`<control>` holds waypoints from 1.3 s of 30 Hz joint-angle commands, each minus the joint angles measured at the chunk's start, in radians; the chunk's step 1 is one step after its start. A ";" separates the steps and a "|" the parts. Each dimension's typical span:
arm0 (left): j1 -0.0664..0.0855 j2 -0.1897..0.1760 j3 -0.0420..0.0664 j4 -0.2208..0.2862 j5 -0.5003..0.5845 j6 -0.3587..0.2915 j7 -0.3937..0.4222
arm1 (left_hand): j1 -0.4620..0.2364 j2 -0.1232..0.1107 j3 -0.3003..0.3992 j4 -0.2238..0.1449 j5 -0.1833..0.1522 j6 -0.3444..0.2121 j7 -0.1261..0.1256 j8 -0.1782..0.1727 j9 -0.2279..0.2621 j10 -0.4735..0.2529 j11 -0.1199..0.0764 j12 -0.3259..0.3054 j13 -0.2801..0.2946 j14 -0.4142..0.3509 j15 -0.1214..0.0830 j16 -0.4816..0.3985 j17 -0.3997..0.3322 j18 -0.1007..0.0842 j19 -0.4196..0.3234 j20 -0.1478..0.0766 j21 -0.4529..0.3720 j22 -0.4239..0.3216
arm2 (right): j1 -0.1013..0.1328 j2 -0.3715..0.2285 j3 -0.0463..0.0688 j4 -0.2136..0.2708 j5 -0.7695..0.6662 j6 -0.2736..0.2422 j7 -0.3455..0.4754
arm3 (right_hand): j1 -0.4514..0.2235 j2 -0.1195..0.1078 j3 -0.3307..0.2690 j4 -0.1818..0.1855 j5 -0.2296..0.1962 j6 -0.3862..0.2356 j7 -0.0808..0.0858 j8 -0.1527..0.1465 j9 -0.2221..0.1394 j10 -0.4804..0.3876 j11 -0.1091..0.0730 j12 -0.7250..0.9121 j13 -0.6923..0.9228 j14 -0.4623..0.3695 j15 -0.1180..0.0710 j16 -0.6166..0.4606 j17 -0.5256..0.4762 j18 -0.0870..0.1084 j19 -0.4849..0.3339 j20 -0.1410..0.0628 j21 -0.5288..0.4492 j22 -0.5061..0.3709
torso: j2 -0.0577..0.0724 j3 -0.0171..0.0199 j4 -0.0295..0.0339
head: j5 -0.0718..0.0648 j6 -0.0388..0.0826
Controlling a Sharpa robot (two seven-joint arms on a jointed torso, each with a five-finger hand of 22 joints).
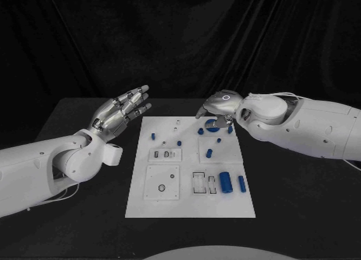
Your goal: Assemble the parts on the task board
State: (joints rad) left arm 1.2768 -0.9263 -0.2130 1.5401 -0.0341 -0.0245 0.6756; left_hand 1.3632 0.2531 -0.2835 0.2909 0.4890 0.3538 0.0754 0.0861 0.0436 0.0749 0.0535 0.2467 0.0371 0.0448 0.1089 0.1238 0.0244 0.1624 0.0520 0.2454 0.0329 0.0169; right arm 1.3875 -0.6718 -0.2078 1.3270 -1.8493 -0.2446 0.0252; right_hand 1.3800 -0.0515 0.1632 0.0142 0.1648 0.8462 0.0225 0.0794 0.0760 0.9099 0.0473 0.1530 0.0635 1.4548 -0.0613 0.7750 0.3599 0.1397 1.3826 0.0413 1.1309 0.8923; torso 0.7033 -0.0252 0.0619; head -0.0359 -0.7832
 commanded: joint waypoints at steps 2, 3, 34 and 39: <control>0.003 0.003 0.001 0.001 -0.002 0.014 0.067 | 0.013 -0.001 0.007 0.000 0.006 -0.005 0.000 -0.004 -0.001 -0.005 -0.001 -0.004 -0.001 -0.007 -0.002 -0.005 -0.001 0.018 -0.008 -0.003 -0.004 -0.002 | -0.013 0.011 0.001 -0.018 -0.011 -0.021 0.023 | 0.003 -0.009 0.004 0.007 -0.004 0.016 0.000 0.007 0.003 0.011 -0.001 -0.004 0.001 -0.009 -0.002 0.006 0.002 -0.011 -0.008 0.000 0.006 0.003 | 0.001 0.0001 0.0001 | 0.000 0.001; 0.003 0.003 0.001 0.001 -0.002 0.015 0.067 | 0.013 -0.001 0.008 0.000 0.006 -0.005 0.001 -0.005 -0.001 -0.005 -0.001 -0.004 -0.001 -0.007 -0.002 -0.005 -0.001 0.018 -0.008 -0.003 -0.005 -0.002 | -0.016 0.015 0.001 -0.024 -0.011 -0.022 0.026 | 0.004 -0.009 0.004 0.008 -0.004 0.018 0.000 0.008 0.004 0.012 -0.001 -0.005 0.001 -0.009 -0.002 0.006 0.002 -0.011 -0.008 0.000 0.007 0.004 | 0.001 0.0002 0.0003 | 0.001 0.001; 0.003 0.011 0.001 -0.014 -0.002 0.030 0.052 | 0.031 -0.005 0.018 -0.004 0.031 -0.005 0.004 -0.005 -0.001 -0.008 0.002 0.000 -0.001 -0.009 -0.003 -0.003 -0.001 0.019 -0.009 -0.002 -0.004 -0.001 | -0.059 0.085 0.001 -0.143 -0.011 -0.030 0.070 | 0.010 -0.008 0.022 0.017 0.005 0.059 0.018 0.016 0.016 0.039 -0.003 -0.004 0.002 -0.012 -0.003 0.017 0.008 -0.014 -0.011 0.000 0.022 0.032 | -0.001 -0.0007 -0.0011 | -0.001 0.002; 0.003 0.012 0.001 -0.016 -0.002 0.032 0.051 | 0.038 -0.007 0.022 -0.005 0.040 -0.004 0.004 -0.005 0.000 -0.009 0.002 0.001 -0.001 -0.010 -0.003 -0.002 -0.001 0.019 -0.009 -0.001 -0.004 -0.001 | -0.069 0.095 0.001 -0.165 -0.011 -0.041 0.082 | 0.010 -0.010 0.027 0.020 0.004 0.070 0.028 0.018 0.019 0.048 -0.006 -0.004 0.002 -0.011 -0.004 0.020 0.010 -0.016 -0.009 0.000 0.030 0.045 | 0.000 -0.0003 -0.0013 | -0.002 0.004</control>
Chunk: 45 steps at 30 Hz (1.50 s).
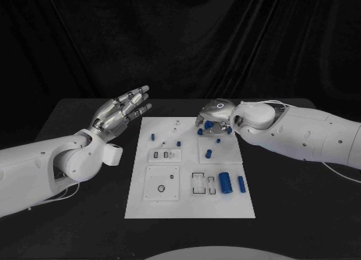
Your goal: Assemble the parts on the task board
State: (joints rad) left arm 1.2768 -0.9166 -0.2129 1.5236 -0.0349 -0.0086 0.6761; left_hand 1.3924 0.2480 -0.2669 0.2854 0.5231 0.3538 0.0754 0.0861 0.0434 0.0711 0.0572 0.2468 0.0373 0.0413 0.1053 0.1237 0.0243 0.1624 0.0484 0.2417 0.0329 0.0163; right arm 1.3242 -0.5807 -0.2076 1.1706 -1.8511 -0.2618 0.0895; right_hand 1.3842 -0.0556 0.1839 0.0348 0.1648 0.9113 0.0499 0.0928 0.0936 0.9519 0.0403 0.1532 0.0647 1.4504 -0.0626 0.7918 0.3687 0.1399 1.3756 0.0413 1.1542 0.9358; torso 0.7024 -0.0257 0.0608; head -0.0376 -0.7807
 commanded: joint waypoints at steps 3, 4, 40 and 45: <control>0.003 0.003 0.001 0.000 -0.001 0.017 0.051 | 0.012 -0.002 0.007 0.000 0.010 -0.005 0.004 -0.005 0.000 -0.005 -0.001 0.001 -0.001 -0.006 0.001 -0.001 -0.001 0.019 -0.005 0.003 -0.005 0.000 | -0.013 0.011 0.000 -0.023 -0.009 -0.029 0.025 | 0.008 -0.006 0.012 0.000 0.005 0.014 0.005 0.006 0.003 0.012 -0.001 -0.004 0.001 -0.007 -0.004 0.006 0.003 -0.016 -0.003 -0.001 0.008 0.005 | 0.001 0.0003 -0.0003 | 0.001 0.001; 0.003 0.004 0.001 0.000 -0.001 0.017 0.050 | 0.013 -0.003 0.008 0.000 0.012 -0.005 0.004 -0.006 0.000 -0.005 -0.001 0.002 -0.001 -0.007 0.002 -0.001 -0.001 0.019 -0.005 0.003 -0.004 0.000 | -0.014 0.013 0.000 -0.027 -0.009 -0.030 0.027 | 0.008 -0.006 0.013 0.000 0.005 0.015 0.005 0.007 0.003 0.013 -0.002 -0.004 0.001 -0.007 -0.004 0.007 0.003 -0.017 -0.002 -0.001 0.010 0.009 | 0.001 0.0006 -0.0004 | 0.001 0.001; 0.002 0.001 0.001 -0.002 -0.001 0.023 0.037 | 0.041 -0.016 0.027 -0.005 0.064 0.003 0.008 -0.003 0.001 -0.006 0.004 0.011 -0.001 -0.008 -0.001 0.003 -0.001 0.019 -0.006 0.003 -0.005 0.000 | -0.020 0.016 0.000 -0.042 -0.006 -0.159 0.084 | 0.068 -0.008 0.159 0.008 0.013 0.169 0.026 0.045 0.058 0.194 -0.013 -0.034 -0.001 -0.005 -0.012 0.102 0.123 -0.029 0.004 -0.007 0.066 0.104 | 0.001 -0.0019 0.0014 | 0.012 -0.008; 0.003 -0.010 0.001 0.006 -0.001 0.019 0.026 | 0.043 -0.019 0.028 -0.006 0.068 0.005 0.009 -0.003 0.001 -0.005 0.004 0.014 0.000 -0.008 -0.002 0.003 -0.001 0.019 -0.006 0.004 -0.004 0.000 | 0.047 0.046 0.001 -0.013 0.039 -0.116 0.070 | 0.063 -0.018 0.167 0.016 -0.013 0.150 0.028 0.029 0.058 0.185 -0.009 -0.059 -0.003 -0.011 -0.009 0.099 0.121 -0.028 -0.001 -0.005 0.062 0.103 | 0.008 -0.0042 0.0056 | 0.023 -0.009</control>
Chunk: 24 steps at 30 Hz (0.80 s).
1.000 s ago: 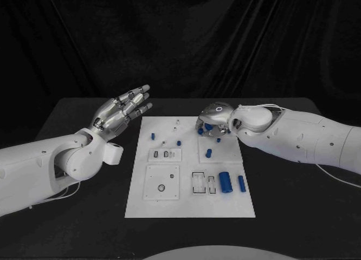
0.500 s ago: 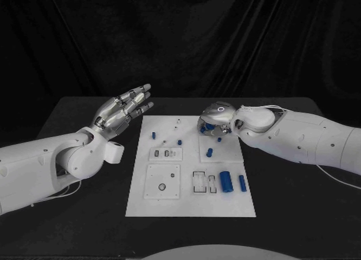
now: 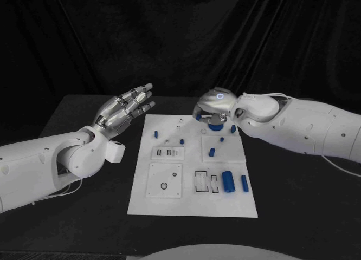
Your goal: Assemble the parts on the task board
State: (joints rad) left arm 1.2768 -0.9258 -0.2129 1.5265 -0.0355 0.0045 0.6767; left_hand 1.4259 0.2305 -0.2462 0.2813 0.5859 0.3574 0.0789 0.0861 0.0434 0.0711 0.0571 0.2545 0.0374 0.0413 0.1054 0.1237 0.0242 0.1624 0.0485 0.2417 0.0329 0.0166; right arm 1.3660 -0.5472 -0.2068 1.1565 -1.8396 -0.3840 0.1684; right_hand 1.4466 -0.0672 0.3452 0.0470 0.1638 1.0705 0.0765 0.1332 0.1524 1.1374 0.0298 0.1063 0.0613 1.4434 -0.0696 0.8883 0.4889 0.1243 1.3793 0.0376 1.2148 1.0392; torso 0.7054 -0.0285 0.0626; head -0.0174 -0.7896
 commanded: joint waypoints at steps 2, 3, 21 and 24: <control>0.003 -0.002 0.001 0.004 -0.001 0.007 0.023 | 0.010 -0.003 0.007 -0.002 0.007 0.002 0.005 -0.002 0.001 -0.005 0.004 0.006 0.000 -0.008 -0.002 0.004 -0.001 0.019 -0.005 0.003 -0.004 0.000 | 0.010 0.042 0.000 -0.023 0.031 0.034 -0.013 | -0.001 -0.009 0.009 0.006 -0.015 -0.015 0.001 -0.016 0.000 -0.006 0.002 -0.021 0.000 -0.008 -0.001 -0.003 -0.007 -0.011 -0.009 0.000 -0.004 -0.006 | 0.009 -0.0014 0.0070 | 0.006 -0.002; 0.003 -0.002 0.001 0.004 -0.001 0.007 0.022 | 0.010 -0.003 0.007 -0.002 0.007 0.001 0.005 -0.003 0.001 -0.005 0.004 0.007 0.000 -0.008 -0.002 0.004 -0.001 0.019 -0.005 0.003 -0.004 0.000 | 0.011 0.056 0.000 -0.037 0.032 0.042 -0.014 | -0.005 -0.012 0.009 0.010 -0.018 -0.020 0.002 -0.020 0.000 -0.009 0.003 -0.027 0.001 -0.011 0.000 -0.005 -0.009 -0.011 -0.012 0.001 -0.007 -0.008 | 0.010 -0.0012 0.0081 | 0.008 -0.005; 0.003 0.004 0.001 0.003 -0.001 0.012 0.016 | 0.012 -0.005 0.008 -0.003 0.010 0.004 0.006 -0.002 0.001 -0.005 0.005 0.006 0.000 -0.009 -0.004 0.002 -0.001 0.019 -0.006 0.002 -0.004 0.000 | 0.011 0.179 0.000 -0.194 0.061 0.071 -0.022 | -0.006 -0.017 0.016 0.015 -0.021 -0.029 0.004 -0.029 0.001 -0.014 0.005 -0.040 0.001 -0.021 0.002 -0.011 -0.013 -0.009 -0.019 0.003 -0.013 -0.013 | 0.030 -0.0016 0.0268 | -0.011 0.002; 0.003 0.005 0.001 0.003 -0.001 0.013 0.015 | 0.012 -0.005 0.008 -0.003 0.010 0.004 0.006 -0.002 0.001 -0.005 0.005 0.006 0.000 -0.009 -0.004 0.002 -0.001 0.019 -0.006 0.002 -0.004 0.000 | 0.010 0.184 0.000 -0.207 0.066 0.070 -0.021 | -0.007 -0.018 0.016 0.015 -0.021 -0.030 0.004 -0.030 0.001 -0.015 0.005 -0.041 0.002 -0.021 0.003 -0.010 -0.012 -0.010 -0.019 0.004 -0.012 -0.011 | 0.030 -0.0014 0.0264 | -0.011 0.003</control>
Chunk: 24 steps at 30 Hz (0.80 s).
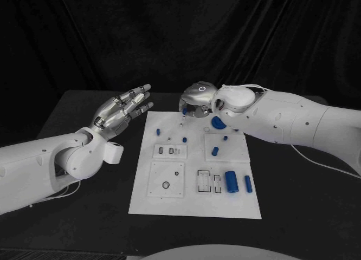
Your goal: Assemble the parts on the task board
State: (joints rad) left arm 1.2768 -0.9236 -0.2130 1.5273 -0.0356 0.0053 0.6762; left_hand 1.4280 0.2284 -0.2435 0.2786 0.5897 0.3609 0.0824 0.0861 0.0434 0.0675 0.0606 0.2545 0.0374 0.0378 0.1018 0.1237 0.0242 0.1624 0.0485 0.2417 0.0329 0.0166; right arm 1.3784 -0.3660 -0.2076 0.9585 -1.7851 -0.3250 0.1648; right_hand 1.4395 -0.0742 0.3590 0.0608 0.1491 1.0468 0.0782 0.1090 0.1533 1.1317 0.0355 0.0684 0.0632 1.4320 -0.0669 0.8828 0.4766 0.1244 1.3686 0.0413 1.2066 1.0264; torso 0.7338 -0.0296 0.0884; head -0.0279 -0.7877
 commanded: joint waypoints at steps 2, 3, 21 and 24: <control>0.003 0.004 0.001 0.003 -0.001 0.013 0.015 | 0.010 -0.003 0.005 0.000 0.007 0.001 0.003 -0.002 0.001 -0.002 0.002 0.006 0.000 -0.005 -0.001 0.002 -0.001 0.019 -0.006 0.002 -0.004 -0.001 | -0.004 0.004 0.001 -0.015 0.016 0.014 -0.018 | 0.000 -0.012 0.003 0.002 -0.007 -0.008 0.002 -0.007 0.001 -0.010 -0.001 -0.004 0.000 -0.012 0.000 -0.007 -0.003 -0.010 -0.010 0.000 -0.004 0.002 | 0.002 -0.0001 0.0007 | -0.001 0.002; 0.003 0.004 0.001 0.003 -0.001 0.013 0.015 | 0.010 -0.003 0.006 0.000 0.007 0.004 0.003 -0.001 0.002 -0.001 0.002 0.007 0.000 -0.005 -0.001 0.002 -0.001 0.019 -0.006 0.002 -0.004 -0.001 | -0.004 0.005 0.001 -0.018 0.019 0.015 -0.019 | 0.000 -0.012 0.004 0.003 -0.006 -0.008 0.002 -0.007 0.001 -0.011 -0.001 -0.005 0.000 -0.013 0.000 -0.008 -0.004 -0.010 -0.010 0.001 -0.004 0.003 | 0.001 -0.0002 0.0022 | -0.001 0.002; 0.003 0.008 0.001 0.001 -0.001 0.015 0.013 | 0.010 -0.003 0.006 0.000 0.008 0.009 0.004 0.000 0.002 -0.001 0.003 0.008 0.000 -0.006 -0.001 0.002 -0.001 0.019 -0.006 0.002 -0.005 -0.001 | -0.012 0.013 0.001 -0.030 0.025 0.023 -0.021 | -0.002 -0.018 0.008 0.007 -0.005 -0.019 0.003 -0.016 0.001 -0.021 0.001 -0.008 0.000 -0.021 0.002 -0.010 -0.004 -0.010 -0.014 0.003 -0.005 0.008 | 0.001 -0.0006 0.0007 | -0.006 0.006; 0.003 0.010 0.001 0.000 -0.001 0.015 0.013 | 0.011 -0.004 0.007 0.000 0.008 0.012 0.004 0.001 0.003 -0.001 0.003 0.007 0.000 -0.006 -0.002 0.002 -0.001 0.019 -0.007 0.001 -0.005 -0.001 | -0.015 0.017 0.001 -0.036 0.025 0.021 -0.020 | -0.002 -0.018 0.009 0.007 -0.005 -0.020 0.003 -0.017 0.001 -0.021 0.001 -0.008 0.000 -0.021 0.002 -0.009 -0.002 -0.010 -0.014 0.003 -0.004 0.008 | 0.001 -0.0006 0.0009 | -0.007 0.008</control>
State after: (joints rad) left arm 1.2769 -0.9163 -0.2129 1.5263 -0.0357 0.0081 0.6753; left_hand 1.4319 0.2245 -0.2436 0.2786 0.5935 0.3645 0.0860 0.0861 0.0455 0.0676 0.0606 0.2585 0.0374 0.0377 0.1018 0.1237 0.0242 0.1623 0.0485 0.2417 0.0329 0.0166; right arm 1.3662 -0.3509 -0.2074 0.9250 -1.7612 -0.3081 0.1617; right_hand 1.4394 -0.0818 0.3645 0.0663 0.1492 1.0361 0.0819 0.0965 0.1534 1.1175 0.0353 0.0642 0.0622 1.4182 -0.0660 0.8788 0.4738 0.1245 1.3614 0.0412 1.2066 1.0337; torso 0.7349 -0.0301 0.0893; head -0.0342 -0.7807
